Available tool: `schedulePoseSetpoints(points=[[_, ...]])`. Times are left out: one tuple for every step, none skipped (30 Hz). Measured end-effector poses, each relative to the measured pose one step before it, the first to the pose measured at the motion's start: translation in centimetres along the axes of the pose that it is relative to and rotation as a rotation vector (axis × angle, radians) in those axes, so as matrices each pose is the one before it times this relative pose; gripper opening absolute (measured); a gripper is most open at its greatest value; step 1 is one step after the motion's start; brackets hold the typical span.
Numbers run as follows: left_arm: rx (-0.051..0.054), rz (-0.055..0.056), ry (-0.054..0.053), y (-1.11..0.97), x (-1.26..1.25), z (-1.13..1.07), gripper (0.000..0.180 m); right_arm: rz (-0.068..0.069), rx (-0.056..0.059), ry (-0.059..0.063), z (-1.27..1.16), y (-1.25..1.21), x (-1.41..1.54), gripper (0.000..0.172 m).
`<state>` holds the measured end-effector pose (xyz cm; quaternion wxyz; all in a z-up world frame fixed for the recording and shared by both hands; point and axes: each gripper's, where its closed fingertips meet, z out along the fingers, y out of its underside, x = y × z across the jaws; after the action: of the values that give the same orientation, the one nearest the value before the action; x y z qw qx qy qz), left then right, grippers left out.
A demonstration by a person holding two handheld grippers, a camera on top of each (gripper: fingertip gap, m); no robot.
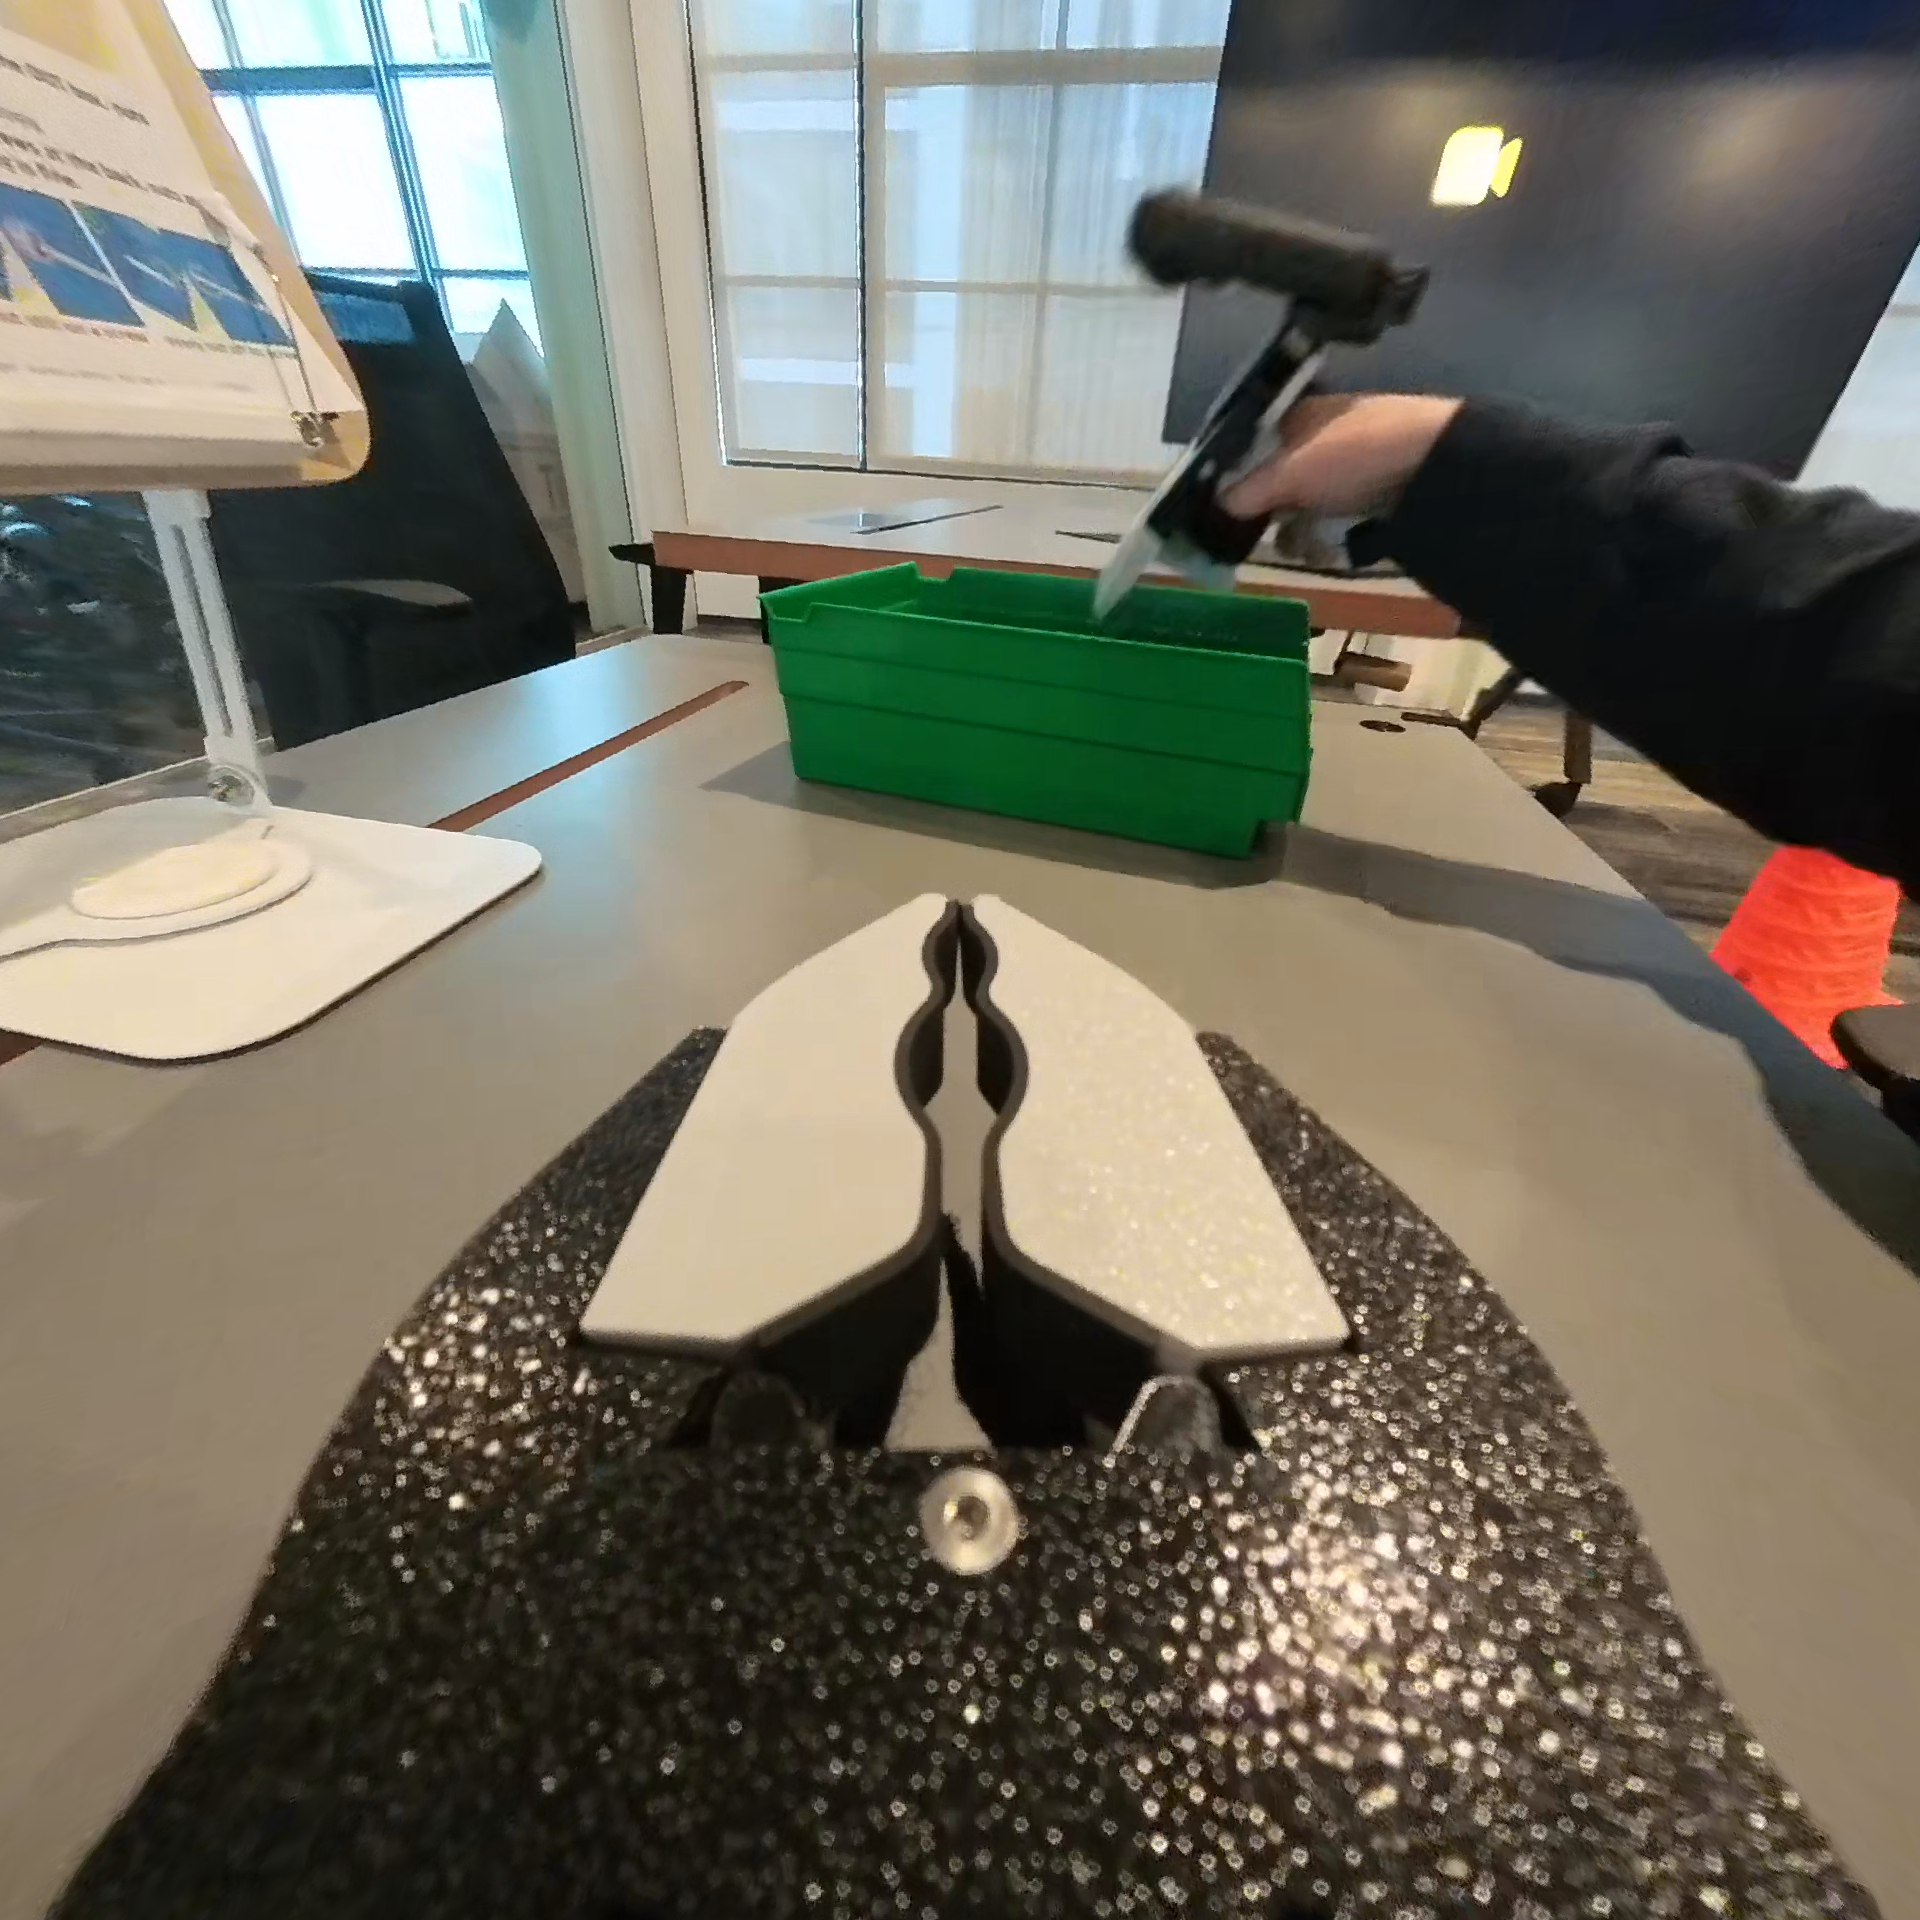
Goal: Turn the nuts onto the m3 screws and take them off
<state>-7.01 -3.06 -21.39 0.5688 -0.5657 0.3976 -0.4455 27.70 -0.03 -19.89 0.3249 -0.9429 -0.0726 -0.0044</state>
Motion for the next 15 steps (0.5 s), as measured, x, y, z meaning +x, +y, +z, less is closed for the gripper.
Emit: schedulePoseSetpoints(points=[[0.0043,-0.0046,-0.0032,-0.201,-0.139,-0.141,0.000,-0.0187,0.1328,-0.0638,-1.776,-1.762,-2.712,0.013],[0.0035,-0.0047,-0.0038,-0.197,-0.099,-0.097,0.000,-0.0304,0.1217,-0.0768,-1.331,-1.705,-3.207,0.011],[0.0025,-0.0046,-0.0057,-0.164,-0.080,-0.161,0.000,-0.0317,0.1021,-0.0804,-0.754,-1.494,-3.452,0.010],[0.0017,-0.0042,-0.0065,-0.115,-0.092,-0.190,0.000,-0.0316,0.0964,-0.0855,-0.111,-1.326,-3.582,0.011],[0.0017,-0.0025,-0.0077,-0.082,-0.086,-0.172,0.000,-0.0261,0.0884,-0.0819,0.512,-1.043,-3.431,0.013],[0.0019,0.0001,-0.0099,-0.077,-0.065,-0.278,0.000,-0.0287,0.0617,-0.0745,1.002,-0.531,-3.037,0.014],[0.0024,0.0009,-0.0116,-0.081,-0.146,-0.175,0.000,-0.0243,0.0366,-0.0547,1.339,-0.024,-2.312,0.013],[0.0022,0.0011,-0.0137,-0.068,-0.159,-0.184,0.000,-0.0206,0.0283,-0.0358,1.581,0.249,-1.633,0.011],[-0.0003,0.0010,-0.0175,0.011,-0.297,-0.142,0.000,-0.0226,0.0332,-0.0305,1.690,0.302,-1.257,0.010],[-0.0051,0.0028,-0.0190,0.099,-0.308,-0.112,0.000,-0.0177,0.0329,-0.0257,1.684,0.474,-0.934,0.009],[-0.0091,0.0081,-0.0164,0.111,-0.224,-0.032,0.000,-0.0047,0.0309,-0.0321,1.636,0.487,-0.875,0.008],[-0.0090,0.0140,-0.0134,0.019,-0.107,0.032,0.000,-0.0052,0.0278,-0.0589,1.487,0.534,-1.091,0.009],[-0.0058,0.0166,-0.0119,0.016,-0.086,0.052,0.000,-0.0133,0.0120,-0.0608,1.209,0.745,-0.936,0.010],[-0.0032,0.0151,-0.0076,-0.011,-0.023,0.059,0.000,-0.0238,0.0081,-0.0308,0.932,0.769,-0.414,0.009],[-0.0026,0.0122,-0.0031,-0.021,0.051,0.053,0.000,-0.0352,0.0140,0.0012,0.610,0.748,0.066,0.009]])
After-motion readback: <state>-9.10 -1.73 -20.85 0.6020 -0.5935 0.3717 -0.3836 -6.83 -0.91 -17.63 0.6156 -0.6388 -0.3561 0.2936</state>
